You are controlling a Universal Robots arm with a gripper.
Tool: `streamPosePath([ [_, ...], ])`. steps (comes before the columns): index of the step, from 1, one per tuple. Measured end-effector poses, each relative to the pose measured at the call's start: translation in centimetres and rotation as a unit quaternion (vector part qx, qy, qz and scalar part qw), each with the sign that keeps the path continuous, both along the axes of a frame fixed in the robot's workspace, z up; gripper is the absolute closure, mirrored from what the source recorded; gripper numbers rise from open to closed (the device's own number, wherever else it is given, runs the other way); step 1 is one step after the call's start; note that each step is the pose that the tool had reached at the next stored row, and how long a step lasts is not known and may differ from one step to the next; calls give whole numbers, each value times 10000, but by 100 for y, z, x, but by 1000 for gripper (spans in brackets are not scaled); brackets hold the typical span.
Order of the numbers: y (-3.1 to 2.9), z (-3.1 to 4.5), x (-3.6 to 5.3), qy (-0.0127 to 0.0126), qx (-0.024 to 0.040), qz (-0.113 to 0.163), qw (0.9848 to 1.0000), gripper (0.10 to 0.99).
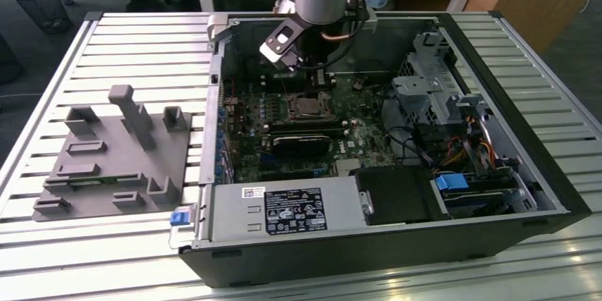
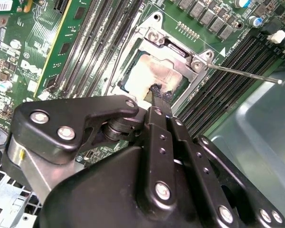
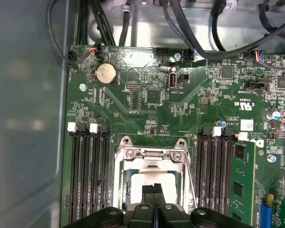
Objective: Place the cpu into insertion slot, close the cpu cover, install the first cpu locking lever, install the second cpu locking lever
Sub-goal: 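Install the first cpu locking lever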
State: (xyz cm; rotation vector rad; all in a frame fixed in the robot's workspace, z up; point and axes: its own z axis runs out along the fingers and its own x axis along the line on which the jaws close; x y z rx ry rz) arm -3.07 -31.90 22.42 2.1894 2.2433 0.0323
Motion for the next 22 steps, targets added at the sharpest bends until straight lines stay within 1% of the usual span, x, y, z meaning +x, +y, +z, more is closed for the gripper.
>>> streamPosePath([
  [4,0,29,0,0,0,0,10000,980],
  [8,0,90,0,0,0,0,10000,980],
  [13,0,204,0,0,0,0,10000,980],
  [19,0,411,0,0,-1,0,10000,980],
  [20,0,436,0,0,0,0,10000,980],
  [22,0,442,0,0,0,52,10000,980],
])
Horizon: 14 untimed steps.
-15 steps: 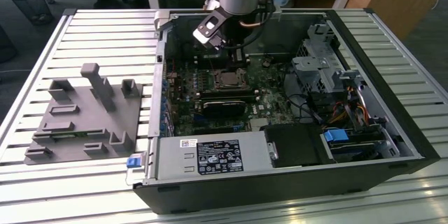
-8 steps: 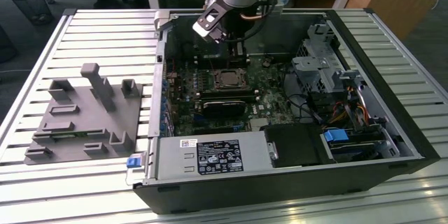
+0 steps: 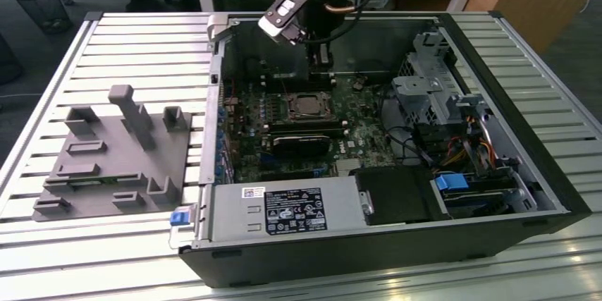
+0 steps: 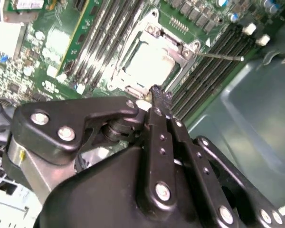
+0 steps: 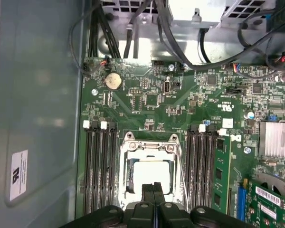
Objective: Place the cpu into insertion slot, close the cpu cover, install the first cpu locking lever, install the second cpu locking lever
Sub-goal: 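Install the first cpu locking lever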
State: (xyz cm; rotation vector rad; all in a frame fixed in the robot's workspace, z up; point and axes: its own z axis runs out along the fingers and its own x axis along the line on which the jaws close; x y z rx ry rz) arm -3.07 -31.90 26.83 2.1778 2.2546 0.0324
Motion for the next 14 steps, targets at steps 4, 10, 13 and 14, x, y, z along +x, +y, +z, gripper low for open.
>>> streamPosePath([
  [4,0,0,0,0,-1,364,9993,980],
  [10,-1,-1,0,-1,0,709,9975,980],
  [13,-1,-1,0,-1,0,838,9965,980],
  [14,-1,-1,0,-1,0,888,9960,980],
])
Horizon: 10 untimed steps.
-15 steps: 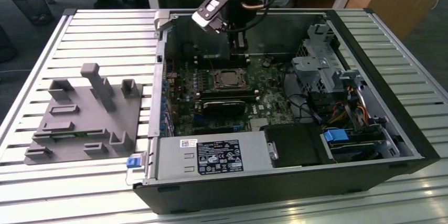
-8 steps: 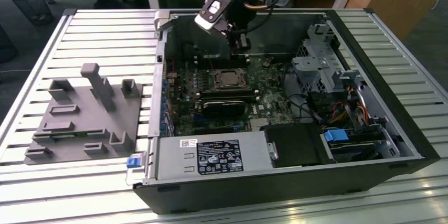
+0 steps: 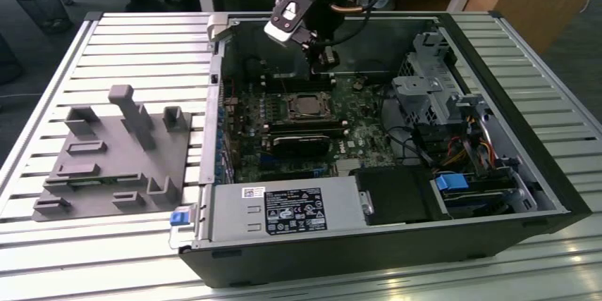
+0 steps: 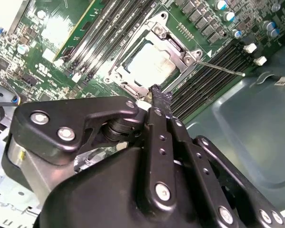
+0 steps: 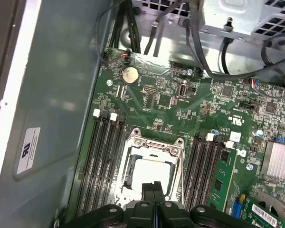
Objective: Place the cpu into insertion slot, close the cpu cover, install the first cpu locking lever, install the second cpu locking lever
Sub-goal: 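Install the first cpu locking lever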
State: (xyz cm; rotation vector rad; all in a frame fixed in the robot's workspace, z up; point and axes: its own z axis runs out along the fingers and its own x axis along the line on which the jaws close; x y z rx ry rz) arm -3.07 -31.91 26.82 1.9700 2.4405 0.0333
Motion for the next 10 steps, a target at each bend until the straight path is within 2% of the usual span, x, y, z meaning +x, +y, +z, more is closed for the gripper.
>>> streamPosePath([
  [5,0,0,0,0,0,327,9995,980],
  [10,0,0,0,0,0,665,9978,980],
])
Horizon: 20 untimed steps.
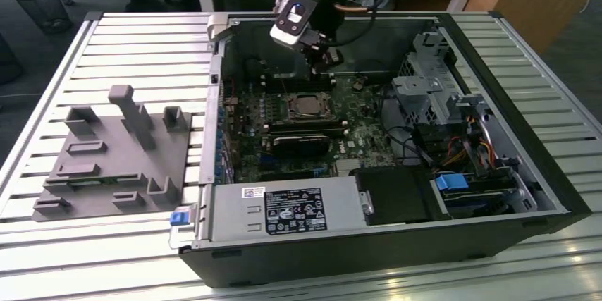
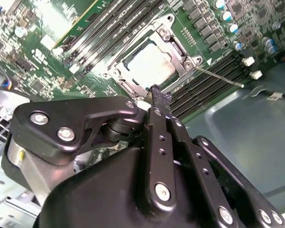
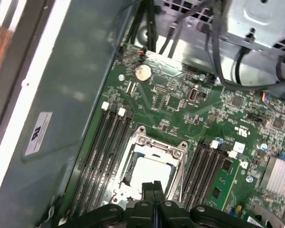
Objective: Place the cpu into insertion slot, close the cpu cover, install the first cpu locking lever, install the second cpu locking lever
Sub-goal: 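Install the first cpu locking lever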
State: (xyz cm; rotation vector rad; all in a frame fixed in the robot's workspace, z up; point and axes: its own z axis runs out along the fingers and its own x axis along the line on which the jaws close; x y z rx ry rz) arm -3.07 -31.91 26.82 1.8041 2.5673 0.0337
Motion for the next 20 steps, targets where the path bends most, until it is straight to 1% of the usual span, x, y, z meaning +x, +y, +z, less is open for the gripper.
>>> streamPosePath([
  [3,0,0,0,0,0,200,9998,980],
  [7,0,0,0,0,1,425,9991,980],
  [11,0,0,0,0,1,689,9976,980],
  [13,0,-1,0,0,1,855,9963,980],
  [15,0,-1,0,0,1,1033,9946,980],
  [18,0,-3,0,0,1,1307,9914,980],
  [20,0,-4,0,0,0,1485,9889,980],
])
